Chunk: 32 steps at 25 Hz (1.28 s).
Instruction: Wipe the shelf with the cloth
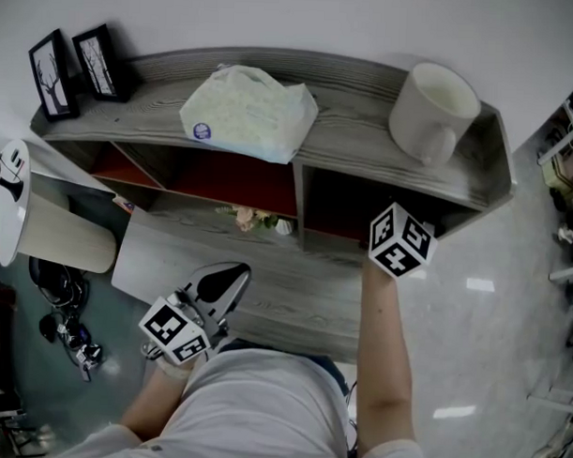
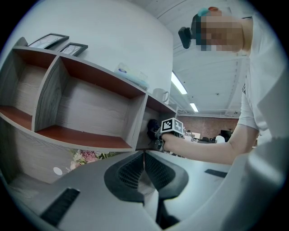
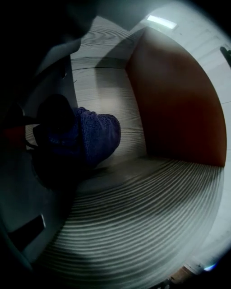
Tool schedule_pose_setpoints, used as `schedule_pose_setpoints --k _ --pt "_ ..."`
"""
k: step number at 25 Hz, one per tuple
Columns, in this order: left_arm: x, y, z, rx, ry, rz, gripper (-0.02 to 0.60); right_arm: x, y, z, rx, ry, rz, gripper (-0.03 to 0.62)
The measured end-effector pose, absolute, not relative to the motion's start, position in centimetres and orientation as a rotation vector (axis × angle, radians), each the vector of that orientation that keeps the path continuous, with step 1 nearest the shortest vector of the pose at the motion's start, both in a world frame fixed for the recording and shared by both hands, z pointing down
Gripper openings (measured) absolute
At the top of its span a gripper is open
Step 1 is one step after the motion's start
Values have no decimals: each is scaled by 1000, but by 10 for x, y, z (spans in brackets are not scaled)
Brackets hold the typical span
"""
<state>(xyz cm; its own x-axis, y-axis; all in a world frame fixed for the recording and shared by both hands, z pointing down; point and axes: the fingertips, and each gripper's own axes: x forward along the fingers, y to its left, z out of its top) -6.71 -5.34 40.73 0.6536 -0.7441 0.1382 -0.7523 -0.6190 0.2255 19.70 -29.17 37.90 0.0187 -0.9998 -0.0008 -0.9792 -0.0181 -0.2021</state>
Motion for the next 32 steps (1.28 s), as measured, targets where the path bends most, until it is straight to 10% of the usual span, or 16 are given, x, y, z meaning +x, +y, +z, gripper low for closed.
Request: schedule_pose_setpoints --k 32 --pt "-99 -50 419 2502 -1337 7 20 23 -296 404 -1637 2702 -286 92"
